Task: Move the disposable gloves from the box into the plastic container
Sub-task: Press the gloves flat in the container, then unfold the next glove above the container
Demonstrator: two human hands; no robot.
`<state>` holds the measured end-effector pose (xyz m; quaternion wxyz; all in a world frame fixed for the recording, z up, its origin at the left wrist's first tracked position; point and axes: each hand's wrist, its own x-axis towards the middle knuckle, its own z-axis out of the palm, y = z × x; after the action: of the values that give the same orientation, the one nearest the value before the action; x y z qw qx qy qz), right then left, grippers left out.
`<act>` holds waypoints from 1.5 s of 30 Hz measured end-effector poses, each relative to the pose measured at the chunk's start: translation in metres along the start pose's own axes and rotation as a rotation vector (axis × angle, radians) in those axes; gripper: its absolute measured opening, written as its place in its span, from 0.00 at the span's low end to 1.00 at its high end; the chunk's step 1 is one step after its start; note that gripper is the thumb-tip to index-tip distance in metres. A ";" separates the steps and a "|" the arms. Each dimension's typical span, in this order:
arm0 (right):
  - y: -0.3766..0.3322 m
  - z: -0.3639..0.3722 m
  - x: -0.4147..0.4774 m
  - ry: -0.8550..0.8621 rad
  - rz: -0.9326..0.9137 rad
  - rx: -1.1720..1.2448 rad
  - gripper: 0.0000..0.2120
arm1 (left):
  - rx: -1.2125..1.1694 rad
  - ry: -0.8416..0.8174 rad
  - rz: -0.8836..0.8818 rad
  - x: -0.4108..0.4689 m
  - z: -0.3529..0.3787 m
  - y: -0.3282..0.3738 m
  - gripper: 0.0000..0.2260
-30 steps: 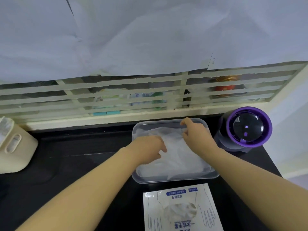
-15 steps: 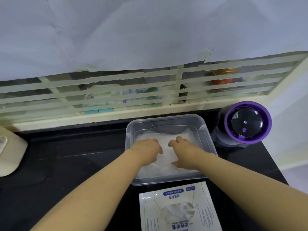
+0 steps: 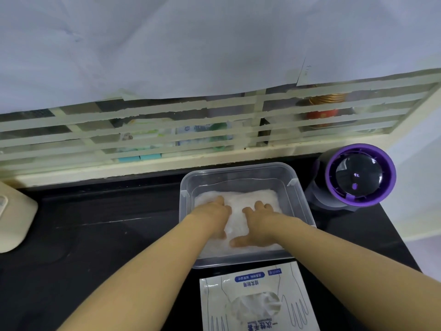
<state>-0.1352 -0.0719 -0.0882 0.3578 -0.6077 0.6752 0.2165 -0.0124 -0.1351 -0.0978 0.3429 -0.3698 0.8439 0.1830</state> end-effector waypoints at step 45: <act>-0.010 0.098 -0.100 0.557 -0.463 0.085 0.12 | 0.087 0.364 0.308 -0.116 0.107 0.035 0.37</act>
<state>-0.1038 0.0639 -0.0760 0.2245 -0.7646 0.5998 -0.0724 0.0657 0.0059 -0.0881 0.1687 -0.2483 0.9454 0.1269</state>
